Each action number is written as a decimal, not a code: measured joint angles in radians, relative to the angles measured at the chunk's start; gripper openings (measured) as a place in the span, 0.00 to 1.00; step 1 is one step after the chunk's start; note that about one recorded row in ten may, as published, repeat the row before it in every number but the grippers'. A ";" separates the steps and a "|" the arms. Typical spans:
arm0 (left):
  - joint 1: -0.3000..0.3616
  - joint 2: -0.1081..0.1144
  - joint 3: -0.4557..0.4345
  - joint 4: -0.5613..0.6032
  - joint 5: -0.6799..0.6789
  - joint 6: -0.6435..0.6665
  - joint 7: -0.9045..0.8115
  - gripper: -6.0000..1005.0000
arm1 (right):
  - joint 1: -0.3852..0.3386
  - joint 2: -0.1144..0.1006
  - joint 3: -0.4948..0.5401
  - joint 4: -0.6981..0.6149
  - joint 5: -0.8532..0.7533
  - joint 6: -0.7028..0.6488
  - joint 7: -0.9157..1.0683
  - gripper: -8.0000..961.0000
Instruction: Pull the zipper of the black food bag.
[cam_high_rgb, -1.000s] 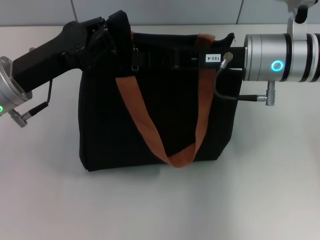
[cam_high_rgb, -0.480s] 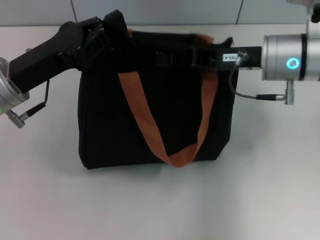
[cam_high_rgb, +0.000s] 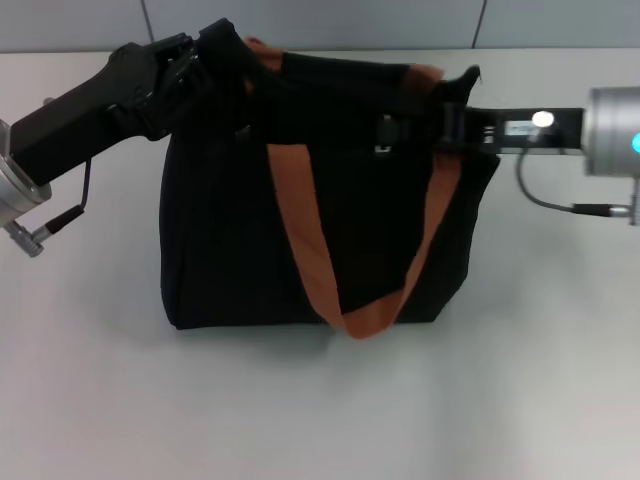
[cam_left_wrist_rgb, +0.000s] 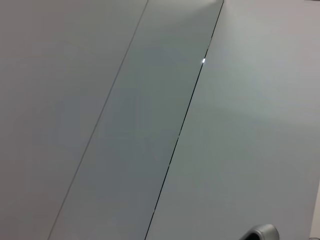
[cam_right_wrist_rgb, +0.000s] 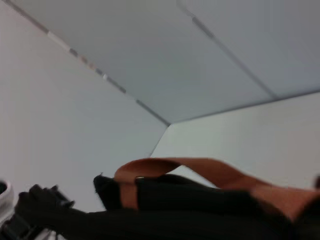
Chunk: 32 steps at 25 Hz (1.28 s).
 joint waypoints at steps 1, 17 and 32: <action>0.001 0.001 -0.004 0.000 0.000 0.000 0.000 0.07 | -0.028 -0.001 0.026 -0.027 -0.008 -0.005 0.000 0.01; 0.006 0.004 -0.011 0.003 -0.009 -0.008 -0.022 0.08 | -0.083 -0.005 0.208 -0.019 0.174 -0.275 -0.238 0.01; 0.034 0.052 -0.010 0.006 -0.008 -0.052 -0.083 0.08 | -0.106 -0.036 0.358 0.370 0.077 -0.661 -1.233 0.49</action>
